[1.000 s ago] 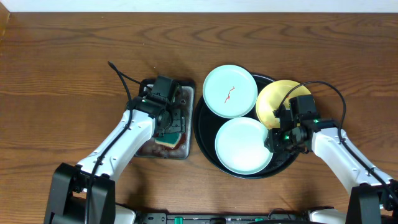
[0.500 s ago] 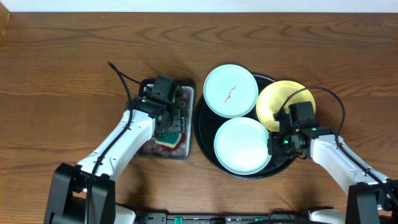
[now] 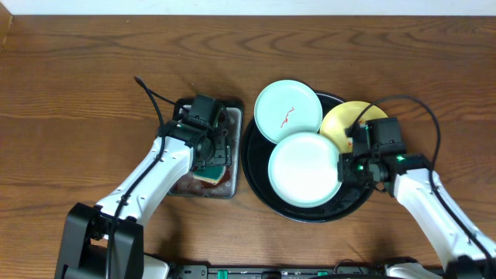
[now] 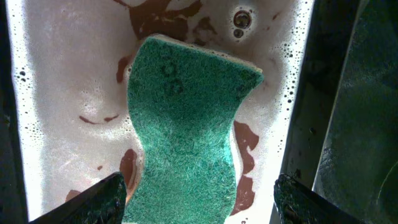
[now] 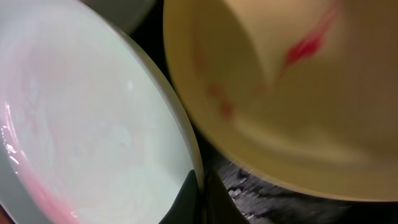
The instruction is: Clean dirty plates on tray and stack at the side
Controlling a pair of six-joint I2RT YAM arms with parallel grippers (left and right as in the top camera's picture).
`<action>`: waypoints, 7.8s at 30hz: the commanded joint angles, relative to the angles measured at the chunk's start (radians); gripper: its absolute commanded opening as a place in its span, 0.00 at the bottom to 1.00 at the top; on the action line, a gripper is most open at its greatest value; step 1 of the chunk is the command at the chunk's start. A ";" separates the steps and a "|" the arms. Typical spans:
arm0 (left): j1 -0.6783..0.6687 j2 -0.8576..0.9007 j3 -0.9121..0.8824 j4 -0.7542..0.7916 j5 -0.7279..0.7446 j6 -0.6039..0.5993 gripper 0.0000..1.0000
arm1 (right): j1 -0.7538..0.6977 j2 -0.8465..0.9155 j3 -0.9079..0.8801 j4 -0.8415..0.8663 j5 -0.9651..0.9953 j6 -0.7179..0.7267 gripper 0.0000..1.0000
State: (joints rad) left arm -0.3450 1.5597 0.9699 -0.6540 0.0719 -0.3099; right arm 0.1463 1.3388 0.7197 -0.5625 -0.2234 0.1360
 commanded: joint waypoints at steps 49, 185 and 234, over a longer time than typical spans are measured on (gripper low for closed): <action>0.002 0.014 -0.017 0.034 -0.048 -0.001 0.76 | 0.507 -0.200 0.104 0.119 0.903 0.018 0.01; 0.002 0.140 0.013 0.064 -0.057 -0.002 0.61 | -0.468 0.209 0.092 0.229 -0.257 -0.081 0.01; 0.002 0.114 -0.005 0.122 -0.058 -0.001 0.63 | -0.205 0.126 0.016 -0.006 -0.098 -0.081 0.01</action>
State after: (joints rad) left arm -0.3450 1.6394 0.9638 -0.5354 0.0231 -0.3141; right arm -0.0666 1.4658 0.7410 -0.5724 -0.3206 0.0483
